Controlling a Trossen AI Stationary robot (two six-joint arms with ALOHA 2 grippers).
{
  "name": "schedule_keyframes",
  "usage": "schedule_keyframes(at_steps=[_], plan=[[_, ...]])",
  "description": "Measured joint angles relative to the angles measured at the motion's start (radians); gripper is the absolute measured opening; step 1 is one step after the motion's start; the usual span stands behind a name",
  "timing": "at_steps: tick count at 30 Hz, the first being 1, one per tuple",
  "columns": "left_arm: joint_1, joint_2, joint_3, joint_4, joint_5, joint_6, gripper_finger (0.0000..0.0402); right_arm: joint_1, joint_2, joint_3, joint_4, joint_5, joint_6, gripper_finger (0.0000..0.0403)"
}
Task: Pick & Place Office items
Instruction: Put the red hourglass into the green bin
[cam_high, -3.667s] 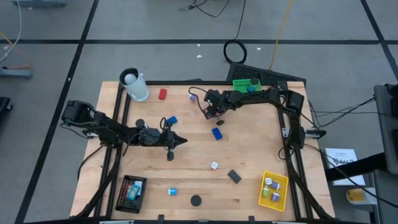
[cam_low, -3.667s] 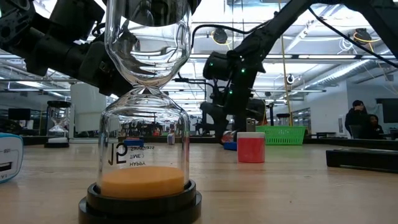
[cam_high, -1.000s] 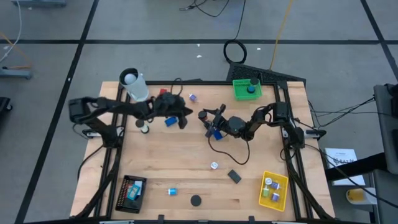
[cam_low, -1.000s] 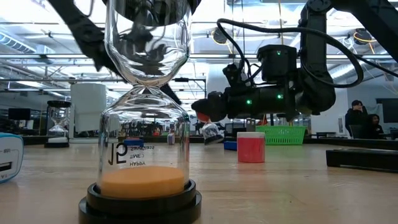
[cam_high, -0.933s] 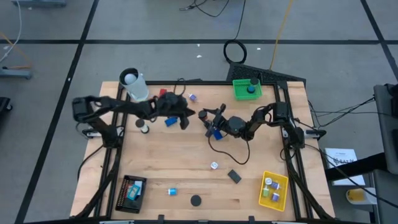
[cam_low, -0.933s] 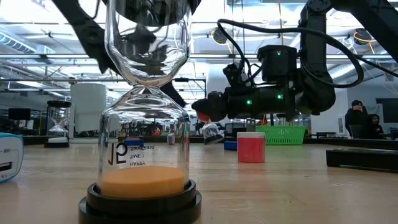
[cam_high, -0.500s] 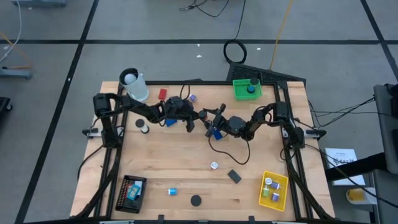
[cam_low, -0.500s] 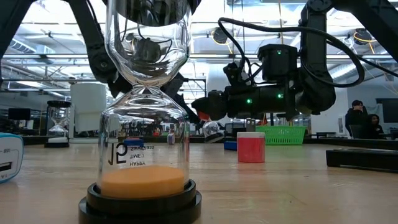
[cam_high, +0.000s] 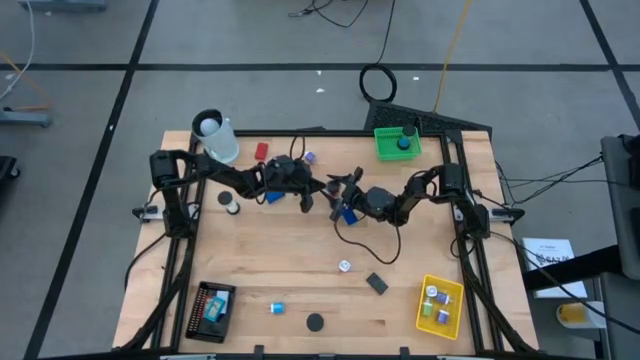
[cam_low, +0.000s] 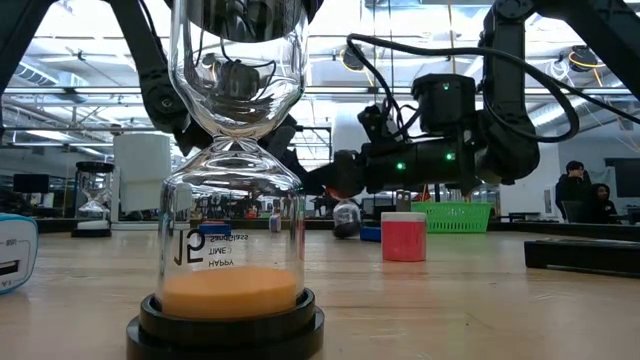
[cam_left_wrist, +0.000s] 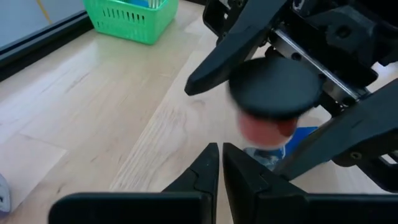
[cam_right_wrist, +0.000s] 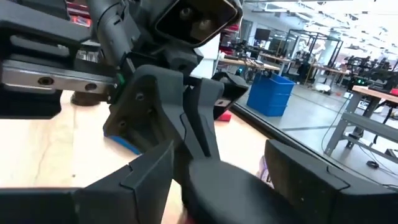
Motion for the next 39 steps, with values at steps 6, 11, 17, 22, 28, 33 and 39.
schedule_keyframes(at_steps=[6,11,17,22,28,33,39], plan=[[-0.013,0.000,0.000,0.001,-0.004,0.020,0.0026,0.000,0.000,0.000,-0.015,0.000,0.001,0.0238],[-0.019,-0.006,0.000,-0.002,-0.013,0.034,0.0026,0.000,0.000,0.000,-0.014,0.000,0.023,0.0241],[-0.019,-0.106,-0.024,-0.018,-0.013,0.076,0.0026,0.001,-0.019,0.000,-0.028,0.034,0.024,0.0269],[-0.020,-0.250,-0.112,-0.041,-0.012,0.109,0.0026,0.005,-0.084,-0.002,-0.060,0.036,0.024,0.0291],[-0.023,-0.373,-0.303,0.112,-0.010,0.104,0.0026,0.016,-0.253,-0.002,-0.268,0.033,0.084,0.0296],[-0.044,-0.407,-0.448,0.282,-0.002,0.097,0.0026,-0.009,-0.499,0.059,-0.918,0.027,0.275,0.0265],[-0.067,-0.407,-0.499,0.365,-0.002,0.109,0.0026,-0.008,-0.659,0.248,-1.547,0.025,0.371,0.0199]])
